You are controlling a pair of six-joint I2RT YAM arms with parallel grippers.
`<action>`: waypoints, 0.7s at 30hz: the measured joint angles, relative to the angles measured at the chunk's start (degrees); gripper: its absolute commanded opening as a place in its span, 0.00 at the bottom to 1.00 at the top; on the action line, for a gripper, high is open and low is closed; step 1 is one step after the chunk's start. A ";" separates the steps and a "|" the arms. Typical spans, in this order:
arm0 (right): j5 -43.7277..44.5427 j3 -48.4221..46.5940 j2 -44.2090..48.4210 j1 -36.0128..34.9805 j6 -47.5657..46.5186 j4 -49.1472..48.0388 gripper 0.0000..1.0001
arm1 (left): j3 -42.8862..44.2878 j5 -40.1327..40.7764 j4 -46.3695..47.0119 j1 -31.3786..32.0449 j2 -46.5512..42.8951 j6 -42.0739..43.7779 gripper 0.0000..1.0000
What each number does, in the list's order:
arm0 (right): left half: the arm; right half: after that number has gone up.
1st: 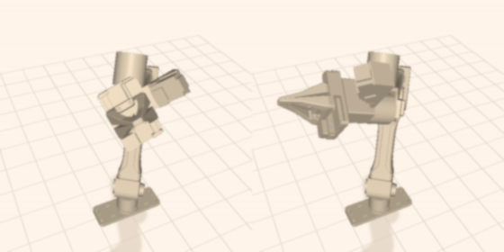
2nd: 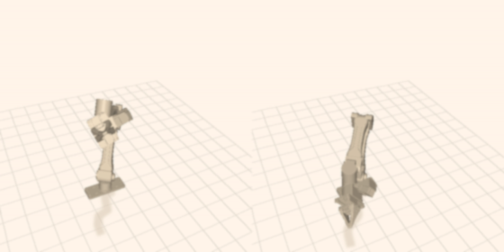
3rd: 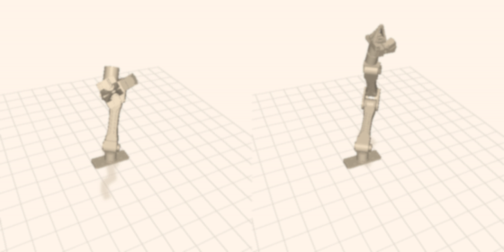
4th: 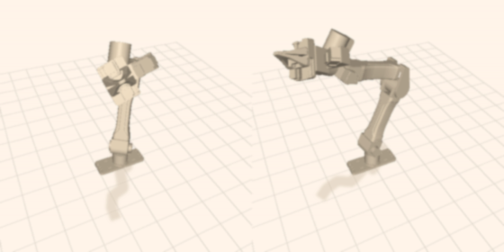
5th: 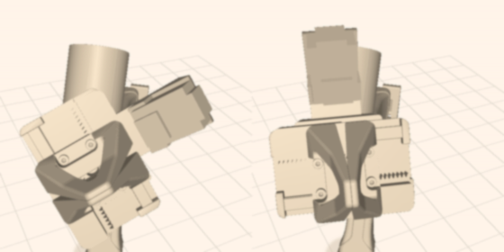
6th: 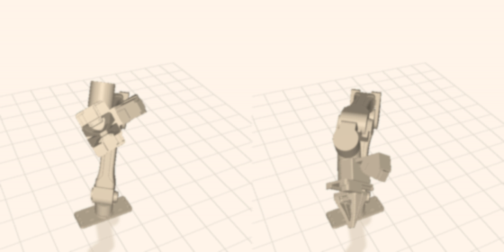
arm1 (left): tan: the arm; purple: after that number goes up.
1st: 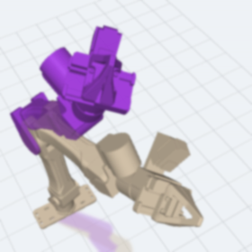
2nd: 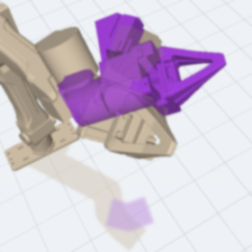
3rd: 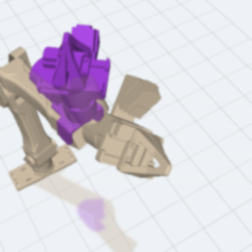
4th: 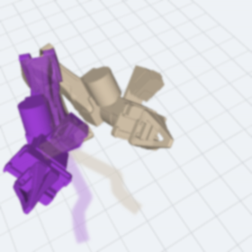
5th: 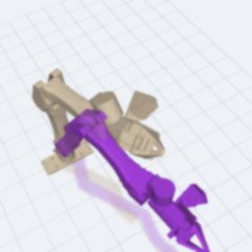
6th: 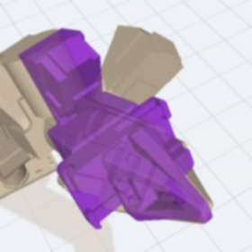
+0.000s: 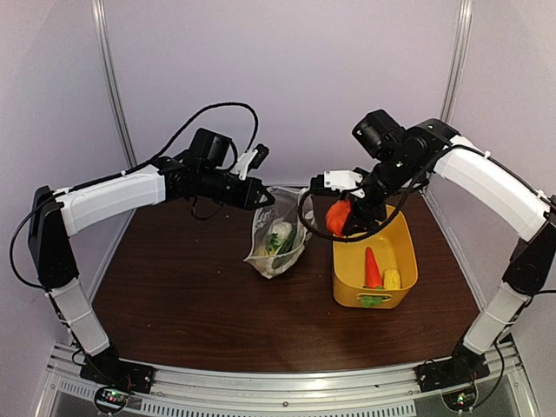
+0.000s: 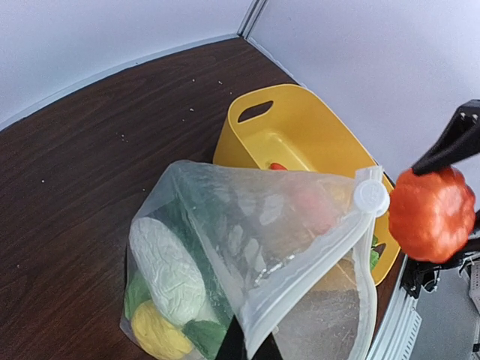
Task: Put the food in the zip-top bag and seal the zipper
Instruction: Place the fake vegetable in the zipper food storage bag.
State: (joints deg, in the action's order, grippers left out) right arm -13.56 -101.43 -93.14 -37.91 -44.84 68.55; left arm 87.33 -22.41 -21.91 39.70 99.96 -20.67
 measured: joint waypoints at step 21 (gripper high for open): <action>-2.80 -23.50 -13.57 -17.46 0.04 -3.37 0.70 | 0.22 -6.67 1.18 -2.14 0.00 0.20 0.00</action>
State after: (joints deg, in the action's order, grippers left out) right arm -16.36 -124.92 -106.72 -55.37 -44.80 65.19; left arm 87.55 -29.08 -20.73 37.56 99.96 -20.47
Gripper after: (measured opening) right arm 0.751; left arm 0.008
